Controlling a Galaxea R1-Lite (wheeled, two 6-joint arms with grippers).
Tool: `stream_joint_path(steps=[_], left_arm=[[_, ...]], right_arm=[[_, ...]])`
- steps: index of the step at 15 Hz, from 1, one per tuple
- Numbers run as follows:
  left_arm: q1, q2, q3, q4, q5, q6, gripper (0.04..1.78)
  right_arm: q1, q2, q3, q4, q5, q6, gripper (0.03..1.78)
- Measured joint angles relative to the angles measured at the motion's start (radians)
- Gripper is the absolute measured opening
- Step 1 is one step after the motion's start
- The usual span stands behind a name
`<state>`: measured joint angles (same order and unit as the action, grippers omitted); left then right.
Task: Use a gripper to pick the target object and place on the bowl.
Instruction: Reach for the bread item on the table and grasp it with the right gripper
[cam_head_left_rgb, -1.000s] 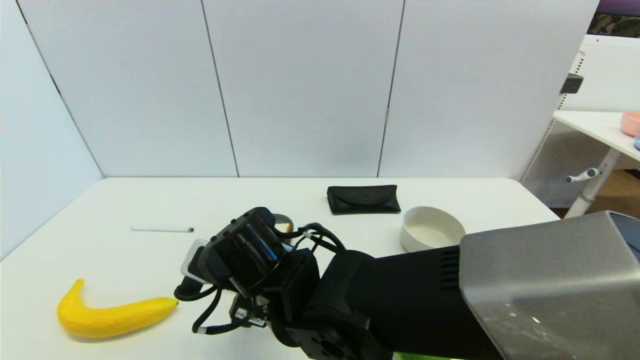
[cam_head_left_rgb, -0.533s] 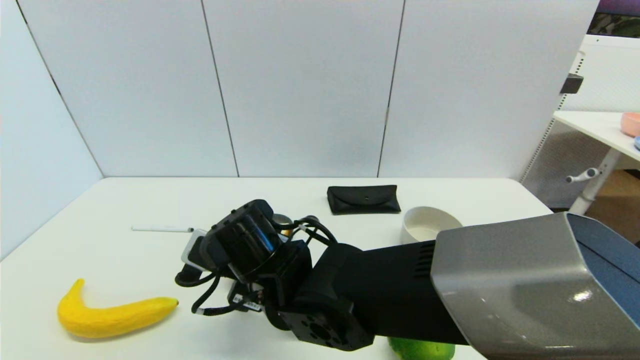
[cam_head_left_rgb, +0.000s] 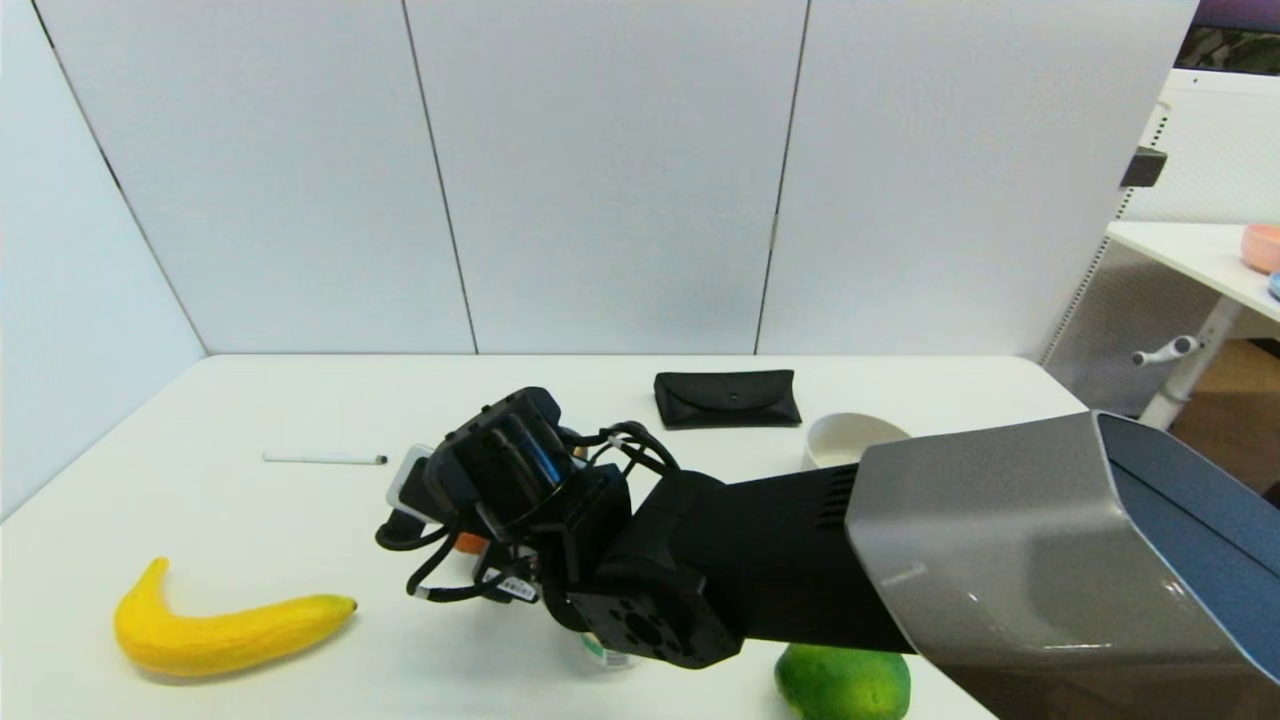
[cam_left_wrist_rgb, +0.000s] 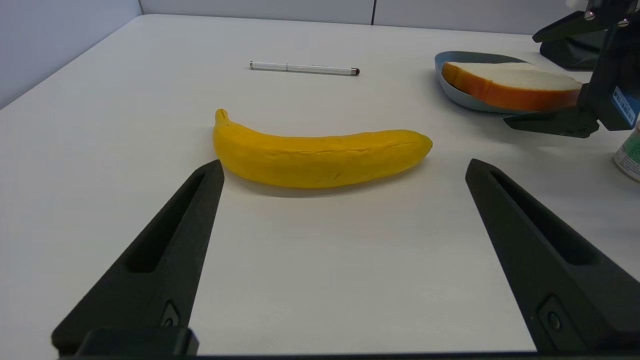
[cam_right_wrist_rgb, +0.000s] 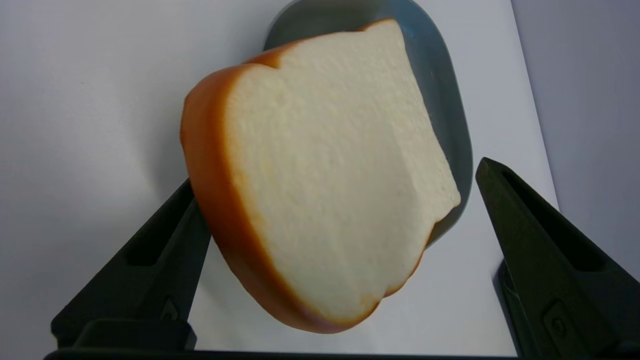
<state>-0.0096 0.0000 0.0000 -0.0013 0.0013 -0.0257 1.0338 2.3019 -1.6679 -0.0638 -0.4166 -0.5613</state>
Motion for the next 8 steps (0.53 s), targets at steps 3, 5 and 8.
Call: stream_joint_path(steps=[3,5,8], left_arm=[[0.0,0.0,0.0,0.0,0.0,0.0,1.71],[0.0,0.0,0.0,0.0,0.0,0.0,1.71],[0.0,0.0,0.0,0.0,0.0,0.0,1.71]], right_arm=[[-0.004,-0.001,-0.015,0.0,0.0,-0.001,1.72],[-0.008,0.0,-0.017,0.001,0.0,-0.001,1.71],[-0.008,0.0,-0.024,0.002,0.0,-0.002,1.72]])
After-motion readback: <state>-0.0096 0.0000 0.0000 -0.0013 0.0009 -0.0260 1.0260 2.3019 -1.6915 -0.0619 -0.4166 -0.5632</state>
